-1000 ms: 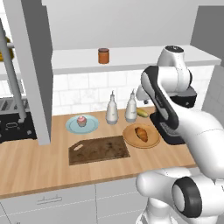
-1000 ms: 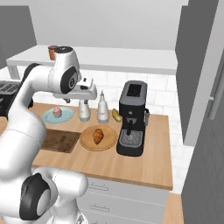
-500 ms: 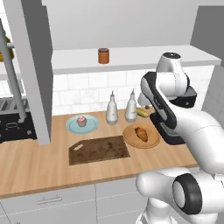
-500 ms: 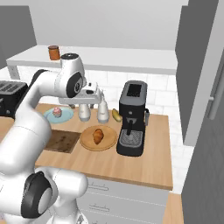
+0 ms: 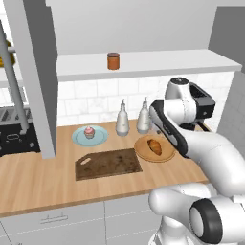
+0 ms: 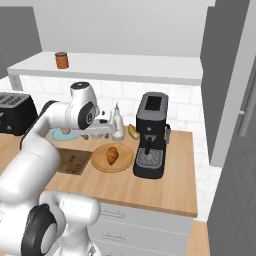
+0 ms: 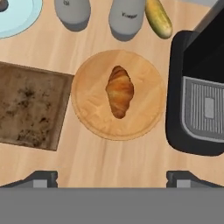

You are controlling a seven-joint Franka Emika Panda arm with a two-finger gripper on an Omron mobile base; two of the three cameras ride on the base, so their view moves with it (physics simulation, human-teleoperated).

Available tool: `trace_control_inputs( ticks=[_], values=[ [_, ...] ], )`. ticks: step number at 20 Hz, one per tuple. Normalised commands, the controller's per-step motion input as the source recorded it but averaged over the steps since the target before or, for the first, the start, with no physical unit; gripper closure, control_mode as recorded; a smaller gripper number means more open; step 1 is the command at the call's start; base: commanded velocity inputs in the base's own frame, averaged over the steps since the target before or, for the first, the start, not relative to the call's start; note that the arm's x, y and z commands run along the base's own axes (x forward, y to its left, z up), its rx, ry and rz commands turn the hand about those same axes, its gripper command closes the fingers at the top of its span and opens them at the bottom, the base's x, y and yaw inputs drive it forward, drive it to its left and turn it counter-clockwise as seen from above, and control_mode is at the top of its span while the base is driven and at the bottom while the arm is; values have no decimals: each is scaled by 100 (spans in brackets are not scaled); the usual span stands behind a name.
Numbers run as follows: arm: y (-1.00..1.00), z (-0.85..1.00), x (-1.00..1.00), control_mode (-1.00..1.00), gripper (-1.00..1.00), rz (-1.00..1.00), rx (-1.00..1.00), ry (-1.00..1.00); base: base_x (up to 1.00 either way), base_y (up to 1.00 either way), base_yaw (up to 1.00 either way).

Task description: From the different types of pastries on the counter, select a croissant and place it on the cutting board. Then retrieve a jar of jam from the cabinet and place it alongside the croissant on the cutting board.

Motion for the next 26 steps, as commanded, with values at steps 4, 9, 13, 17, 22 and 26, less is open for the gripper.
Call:
trace_control_inputs(
  ticks=[4, 9, 13, 17, 22, 26],
  values=[
    [0, -59, 22, -100, -100, -7, -3, -4, 0, 0, 0],
    [-5, -29, 28, -100, -100, -3, 0, -4, 0, 0, 0],
    [-1, -33, 44, -100, -100, 0, 0, 0, 0, 0, 0],
    [0, -38, 44, -100, -100, 0, 0, 1, 0, 0, 0],
    [-3, -38, 39, -100, -100, 0, 0, 0, 0, 0, 0],
    [-9, -31, 22, -100, -100, 0, 0, 0, 0, 0, 0]
  ],
)
